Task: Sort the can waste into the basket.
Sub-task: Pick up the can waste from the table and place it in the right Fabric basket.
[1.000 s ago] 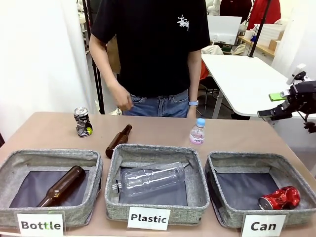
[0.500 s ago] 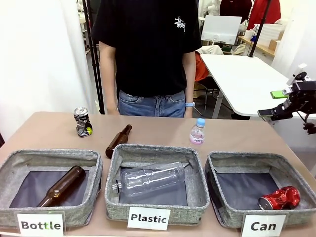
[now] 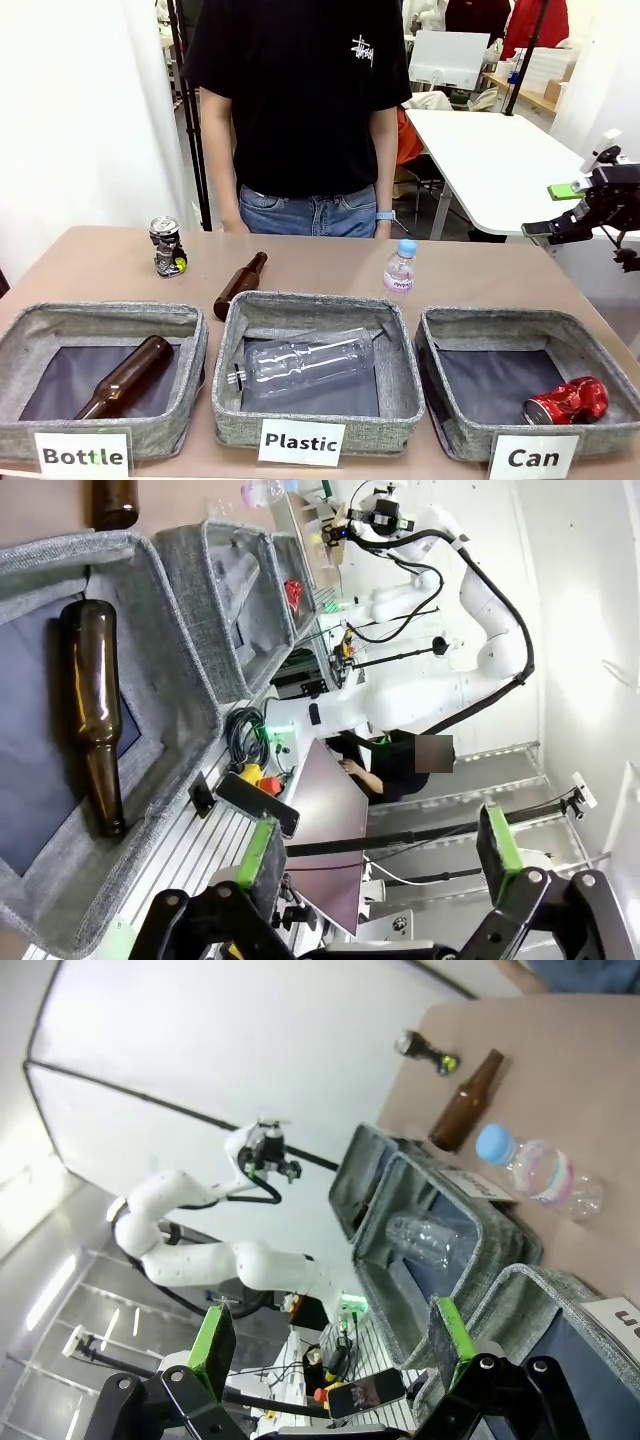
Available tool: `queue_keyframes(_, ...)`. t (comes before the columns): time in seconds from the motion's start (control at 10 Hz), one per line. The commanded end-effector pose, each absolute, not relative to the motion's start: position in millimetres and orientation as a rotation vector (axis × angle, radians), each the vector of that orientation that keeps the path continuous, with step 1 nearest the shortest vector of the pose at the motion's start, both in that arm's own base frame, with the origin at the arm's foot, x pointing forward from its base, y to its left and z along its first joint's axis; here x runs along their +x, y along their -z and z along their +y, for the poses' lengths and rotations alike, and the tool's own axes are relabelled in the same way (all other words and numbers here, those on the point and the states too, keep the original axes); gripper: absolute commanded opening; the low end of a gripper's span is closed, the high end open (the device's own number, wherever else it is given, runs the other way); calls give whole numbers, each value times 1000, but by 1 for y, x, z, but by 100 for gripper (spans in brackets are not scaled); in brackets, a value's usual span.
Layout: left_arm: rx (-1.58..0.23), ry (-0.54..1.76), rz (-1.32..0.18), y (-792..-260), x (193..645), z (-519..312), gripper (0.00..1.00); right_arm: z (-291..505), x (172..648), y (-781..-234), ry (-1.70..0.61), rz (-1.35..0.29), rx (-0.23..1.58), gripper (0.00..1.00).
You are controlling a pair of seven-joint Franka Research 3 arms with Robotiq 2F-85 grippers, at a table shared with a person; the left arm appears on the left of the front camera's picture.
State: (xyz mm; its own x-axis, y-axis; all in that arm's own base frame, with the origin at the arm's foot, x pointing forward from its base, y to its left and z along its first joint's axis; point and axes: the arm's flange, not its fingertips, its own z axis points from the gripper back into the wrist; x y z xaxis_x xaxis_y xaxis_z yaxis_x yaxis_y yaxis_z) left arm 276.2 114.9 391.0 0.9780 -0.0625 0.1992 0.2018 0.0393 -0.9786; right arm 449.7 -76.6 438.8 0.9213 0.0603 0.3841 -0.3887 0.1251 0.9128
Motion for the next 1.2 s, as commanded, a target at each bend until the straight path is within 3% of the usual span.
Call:
queue_keyframes(0.0,-1542,201,-108,-395,276,126,100,-78,450,-440,-335,-286,1409,100)
queue_keyframes(0.8,-1534,195,-110,-393,278,123,100,-78,450,-440,-335,-286,1409,100)
queue_keyframes(1.1,-1193,336,-31,-436,344,57,100,-78,450,-440,-335,-286,1409,100)
